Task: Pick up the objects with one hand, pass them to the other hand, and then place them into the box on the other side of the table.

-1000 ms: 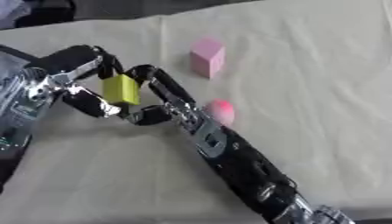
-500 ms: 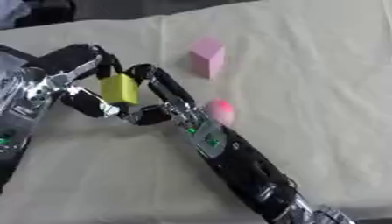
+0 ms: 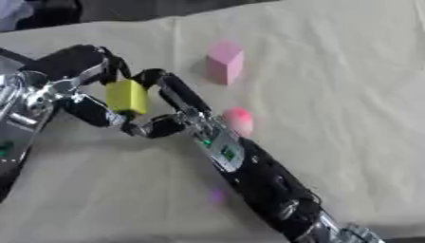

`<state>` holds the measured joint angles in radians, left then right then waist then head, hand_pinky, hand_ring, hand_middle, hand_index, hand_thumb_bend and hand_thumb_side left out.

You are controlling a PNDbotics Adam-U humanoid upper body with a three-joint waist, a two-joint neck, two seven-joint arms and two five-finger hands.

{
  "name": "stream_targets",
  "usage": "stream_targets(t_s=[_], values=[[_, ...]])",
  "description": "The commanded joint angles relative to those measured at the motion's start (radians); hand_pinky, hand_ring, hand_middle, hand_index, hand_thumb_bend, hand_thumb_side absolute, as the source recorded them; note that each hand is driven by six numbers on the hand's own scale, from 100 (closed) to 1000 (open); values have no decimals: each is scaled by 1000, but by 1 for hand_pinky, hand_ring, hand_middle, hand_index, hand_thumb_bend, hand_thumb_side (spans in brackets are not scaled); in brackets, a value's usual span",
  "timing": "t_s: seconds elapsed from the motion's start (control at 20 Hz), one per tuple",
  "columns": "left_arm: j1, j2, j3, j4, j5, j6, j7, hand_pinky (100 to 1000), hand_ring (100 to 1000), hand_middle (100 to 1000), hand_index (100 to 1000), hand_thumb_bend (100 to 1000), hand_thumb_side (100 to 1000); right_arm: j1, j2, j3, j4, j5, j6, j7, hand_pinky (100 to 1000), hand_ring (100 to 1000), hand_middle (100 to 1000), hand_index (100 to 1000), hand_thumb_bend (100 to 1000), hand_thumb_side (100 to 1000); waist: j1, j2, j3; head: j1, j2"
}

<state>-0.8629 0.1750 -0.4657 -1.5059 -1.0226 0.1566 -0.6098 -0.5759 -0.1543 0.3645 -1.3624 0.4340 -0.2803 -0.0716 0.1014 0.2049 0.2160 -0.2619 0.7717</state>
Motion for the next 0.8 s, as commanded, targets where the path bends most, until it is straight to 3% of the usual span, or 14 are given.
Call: stream_targets(t_s=[0.05,0.45,0.8], values=[[-16,15,9,-39,-7,5,-12,633,539,408,407,387,100,-10,-1,-5,-3,26,11,-2,840,629,621,780,664,100,2,-34,3,2,-2],[-12,16,9,-47,-16,8,-35,611,518,383,384,414,100,-9,2,-5,6,40,13,0,849,651,645,805,672,100,1,-34,1,1,-2],[-6,20,10,-65,-29,2,-67,607,515,379,382,422,100,-9,5,-8,10,73,64,12,854,667,660,839,689,100,1,-36,0,0,-2]])
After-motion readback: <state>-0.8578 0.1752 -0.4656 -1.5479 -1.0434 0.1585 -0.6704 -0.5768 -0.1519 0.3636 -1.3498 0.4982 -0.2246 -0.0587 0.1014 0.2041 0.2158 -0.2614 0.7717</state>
